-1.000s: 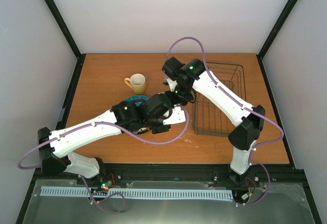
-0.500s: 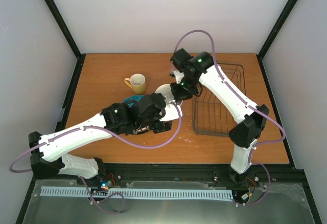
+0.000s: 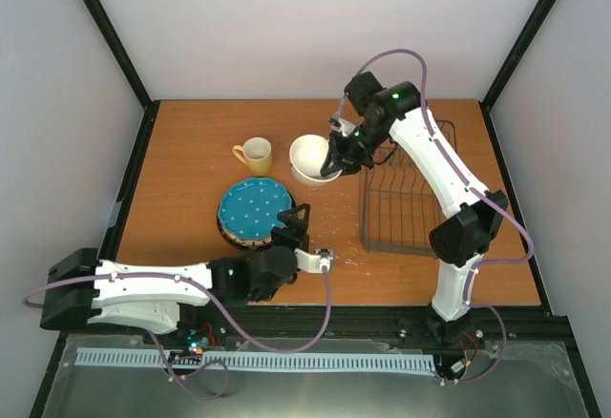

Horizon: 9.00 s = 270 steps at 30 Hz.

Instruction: Load the mixed dishes into the dish rack

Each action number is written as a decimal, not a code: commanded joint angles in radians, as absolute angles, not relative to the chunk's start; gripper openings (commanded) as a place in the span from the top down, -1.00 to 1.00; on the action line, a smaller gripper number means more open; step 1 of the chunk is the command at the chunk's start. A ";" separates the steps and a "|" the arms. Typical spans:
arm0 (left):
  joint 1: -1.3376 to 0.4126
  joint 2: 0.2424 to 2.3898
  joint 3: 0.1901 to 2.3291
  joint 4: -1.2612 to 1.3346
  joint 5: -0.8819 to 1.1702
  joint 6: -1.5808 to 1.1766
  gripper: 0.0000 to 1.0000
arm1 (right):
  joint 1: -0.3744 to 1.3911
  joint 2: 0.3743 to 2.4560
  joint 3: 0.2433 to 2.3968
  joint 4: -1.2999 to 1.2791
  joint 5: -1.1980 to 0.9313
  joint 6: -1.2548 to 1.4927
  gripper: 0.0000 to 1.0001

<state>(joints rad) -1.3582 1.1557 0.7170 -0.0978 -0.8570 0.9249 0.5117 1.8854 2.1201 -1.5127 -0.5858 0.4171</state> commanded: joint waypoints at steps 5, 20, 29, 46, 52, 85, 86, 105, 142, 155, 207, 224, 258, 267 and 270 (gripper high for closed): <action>-1.395 1.183 0.402 1.387 -0.872 1.986 -1.00 | 0.537 1.852 2.037 -1.506 -0.765 0.482 0.94; -1.391 1.235 0.421 1.391 -0.865 2.029 -0.99 | 0.592 1.809 2.010 -1.506 -0.777 0.527 0.95; -1.393 1.143 0.437 0.933 -0.919 1.742 -0.99 | 0.593 1.826 2.050 -1.506 -0.790 0.523 0.94; -1.377 1.222 0.452 1.148 -0.876 1.912 -1.00 | 0.665 1.754 1.920 -1.506 -0.797 0.512 0.94; -1.370 1.216 0.460 1.126 -0.889 1.914 -0.99 | 0.705 1.707 1.860 -1.506 -0.809 0.534 0.94; -1.356 1.109 0.547 0.473 -0.951 1.544 0.72 | 0.785 1.690 1.874 -1.506 -0.834 0.587 0.94; -1.356 1.109 0.551 0.463 -0.952 1.536 0.78 | 0.785 1.691 1.873 -1.506 -0.834 0.583 0.94; -1.364 1.056 0.621 0.227 -0.972 1.331 0.99 | 0.741 1.743 1.907 -1.505 -0.793 0.513 0.49; -1.035 1.249 1.232 -0.041 0.336 0.059 0.99 | 0.359 1.088 1.339 -0.728 0.111 0.685 -0.02; -0.753 1.719 1.296 0.807 1.187 -0.921 0.99 | 0.316 0.774 1.040 -0.619 0.379 0.779 -0.08; -0.930 2.433 2.098 -0.768 0.878 -0.099 0.97 | 0.284 0.700 1.121 -0.639 0.525 0.683 -0.17; -0.970 2.437 2.124 -0.822 0.690 -0.071 -0.99 | 0.282 0.734 1.146 -0.632 0.486 0.632 -0.18; -1.034 2.393 2.182 -0.888 0.471 -0.029 -1.00 | 0.284 0.800 1.078 -0.589 0.372 0.600 -0.32; -1.035 2.368 2.168 -0.897 0.423 -0.014 -0.99 | 0.283 0.826 1.073 -0.569 0.330 0.581 -0.34; -1.035 2.366 2.178 -0.897 0.410 -0.015 -0.99 | 0.283 0.838 1.070 -0.567 0.299 0.564 -0.34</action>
<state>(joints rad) -1.0225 2.4065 2.1490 -0.8677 0.4526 -0.0425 0.2901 0.8291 1.0813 -0.5877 0.3393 0.5968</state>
